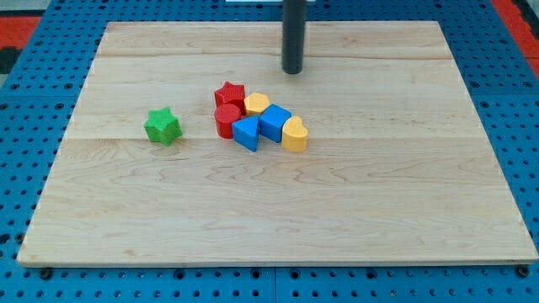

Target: Push the blue cube into the blue triangle

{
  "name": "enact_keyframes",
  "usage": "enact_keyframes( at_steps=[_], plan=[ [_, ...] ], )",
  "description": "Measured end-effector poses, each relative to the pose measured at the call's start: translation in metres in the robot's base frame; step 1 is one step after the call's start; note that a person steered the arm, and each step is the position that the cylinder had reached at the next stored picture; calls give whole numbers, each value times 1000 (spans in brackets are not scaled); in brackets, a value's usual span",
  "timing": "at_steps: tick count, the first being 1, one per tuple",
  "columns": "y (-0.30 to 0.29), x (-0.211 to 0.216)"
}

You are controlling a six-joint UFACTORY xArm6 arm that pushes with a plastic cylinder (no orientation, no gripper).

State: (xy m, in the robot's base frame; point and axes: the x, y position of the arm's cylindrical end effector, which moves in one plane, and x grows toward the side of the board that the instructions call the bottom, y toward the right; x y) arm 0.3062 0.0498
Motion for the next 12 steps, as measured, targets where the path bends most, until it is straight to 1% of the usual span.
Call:
enact_keyframes(
  at_steps=[1, 2, 3, 4, 5, 6, 8, 9, 11, 12],
  plan=[
    [42, -4],
    [45, -3],
    [39, 28],
    [37, 38],
    [28, 49],
    [13, 73],
    [10, 82],
    [3, 101],
    [-22, 100],
    [-47, 104]
  ],
)
